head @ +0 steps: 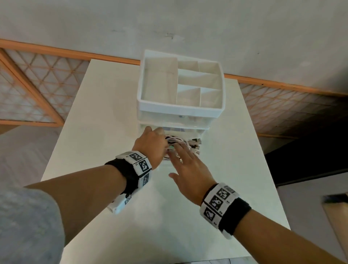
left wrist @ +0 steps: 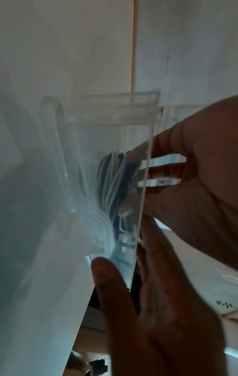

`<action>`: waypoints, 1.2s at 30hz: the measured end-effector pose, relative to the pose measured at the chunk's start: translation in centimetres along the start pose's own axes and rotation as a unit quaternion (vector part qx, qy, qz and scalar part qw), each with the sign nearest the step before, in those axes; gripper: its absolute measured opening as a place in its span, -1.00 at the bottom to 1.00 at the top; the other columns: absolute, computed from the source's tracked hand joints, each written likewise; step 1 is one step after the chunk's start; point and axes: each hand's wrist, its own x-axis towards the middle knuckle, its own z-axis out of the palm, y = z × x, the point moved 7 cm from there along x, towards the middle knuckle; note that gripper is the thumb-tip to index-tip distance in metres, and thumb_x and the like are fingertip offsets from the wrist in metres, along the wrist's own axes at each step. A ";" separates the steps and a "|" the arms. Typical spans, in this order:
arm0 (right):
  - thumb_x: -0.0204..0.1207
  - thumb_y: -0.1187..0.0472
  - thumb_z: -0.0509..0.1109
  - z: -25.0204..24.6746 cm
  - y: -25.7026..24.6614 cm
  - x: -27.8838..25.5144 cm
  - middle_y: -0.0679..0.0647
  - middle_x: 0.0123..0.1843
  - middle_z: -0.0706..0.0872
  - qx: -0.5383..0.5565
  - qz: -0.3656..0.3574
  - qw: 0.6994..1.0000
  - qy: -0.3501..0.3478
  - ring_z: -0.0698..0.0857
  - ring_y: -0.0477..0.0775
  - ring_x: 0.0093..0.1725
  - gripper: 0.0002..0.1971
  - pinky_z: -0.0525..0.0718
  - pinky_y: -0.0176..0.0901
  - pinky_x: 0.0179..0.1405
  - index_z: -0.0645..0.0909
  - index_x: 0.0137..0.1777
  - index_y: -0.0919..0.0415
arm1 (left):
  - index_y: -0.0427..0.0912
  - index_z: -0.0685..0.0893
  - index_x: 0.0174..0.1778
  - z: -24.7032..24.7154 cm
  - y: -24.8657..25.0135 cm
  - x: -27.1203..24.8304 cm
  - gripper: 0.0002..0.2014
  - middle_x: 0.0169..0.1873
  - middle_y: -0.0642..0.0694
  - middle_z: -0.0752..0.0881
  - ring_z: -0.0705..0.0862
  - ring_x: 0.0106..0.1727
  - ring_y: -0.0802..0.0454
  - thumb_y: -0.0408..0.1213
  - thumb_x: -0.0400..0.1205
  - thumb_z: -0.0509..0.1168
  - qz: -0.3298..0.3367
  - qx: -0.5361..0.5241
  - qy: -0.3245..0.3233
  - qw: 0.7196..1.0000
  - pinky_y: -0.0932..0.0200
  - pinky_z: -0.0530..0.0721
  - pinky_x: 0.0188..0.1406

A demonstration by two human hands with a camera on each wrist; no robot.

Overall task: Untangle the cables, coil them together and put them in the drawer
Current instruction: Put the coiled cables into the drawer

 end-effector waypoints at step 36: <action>0.31 0.29 0.47 -1.8 3.3 6.7 0.09 -0.08 0.69 -0.111 0.077 0.976 0.169 0.60 0.25 -0.17 -0.68 0.46 0.09 -0.09 0.74 0.10 0.15 | -0.11 0.77 0.15 -3.4 -2.6 -8.0 -0.61 0.09 0.06 0.78 0.70 0.11 0.15 0.02 0.65 0.16 0.036 -0.261 0.160 0.951 0.26 0.57 0.19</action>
